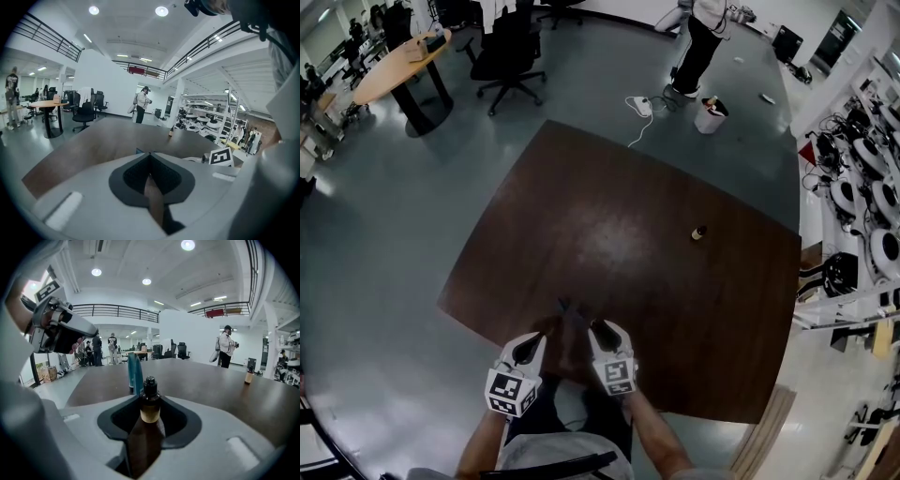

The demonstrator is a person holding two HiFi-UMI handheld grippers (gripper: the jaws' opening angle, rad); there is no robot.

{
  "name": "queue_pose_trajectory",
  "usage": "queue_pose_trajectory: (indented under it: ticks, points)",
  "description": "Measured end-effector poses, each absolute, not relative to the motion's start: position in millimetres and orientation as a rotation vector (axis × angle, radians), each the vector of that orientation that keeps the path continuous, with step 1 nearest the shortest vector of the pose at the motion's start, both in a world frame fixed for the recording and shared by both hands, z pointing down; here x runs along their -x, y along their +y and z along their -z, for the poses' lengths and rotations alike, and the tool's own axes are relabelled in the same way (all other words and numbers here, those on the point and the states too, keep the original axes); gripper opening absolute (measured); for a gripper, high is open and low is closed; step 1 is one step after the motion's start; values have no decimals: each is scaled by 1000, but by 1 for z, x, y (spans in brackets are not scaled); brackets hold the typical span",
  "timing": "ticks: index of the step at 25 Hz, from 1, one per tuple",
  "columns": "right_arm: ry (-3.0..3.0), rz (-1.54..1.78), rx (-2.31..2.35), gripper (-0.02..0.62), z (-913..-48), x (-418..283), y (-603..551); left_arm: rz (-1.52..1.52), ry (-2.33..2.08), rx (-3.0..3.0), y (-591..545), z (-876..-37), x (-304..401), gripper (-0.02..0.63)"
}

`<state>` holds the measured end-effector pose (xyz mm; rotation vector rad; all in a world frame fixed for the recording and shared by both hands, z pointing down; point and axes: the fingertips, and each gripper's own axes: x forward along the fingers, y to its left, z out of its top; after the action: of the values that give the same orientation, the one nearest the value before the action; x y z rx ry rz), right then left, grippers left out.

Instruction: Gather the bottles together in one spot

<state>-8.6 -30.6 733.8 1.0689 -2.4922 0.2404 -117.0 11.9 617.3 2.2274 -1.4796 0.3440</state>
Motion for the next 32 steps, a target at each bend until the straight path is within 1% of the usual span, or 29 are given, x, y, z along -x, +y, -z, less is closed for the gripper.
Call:
queue_pose_trajectory:
  ticks: [29,30,32]
  points:
    - [-2482,-269,-1056,132,-741,11,-33,-341,-1480,-2226,11,-619,119,2]
    - [-2489,-278,-1054,133,-740,11,-32,-343,-1480,-2226,11,-620,120,2]
    - [-2504,-292,-1052,172,-740,10,-30,-346,-1478,-2225,13,-620,120,2]
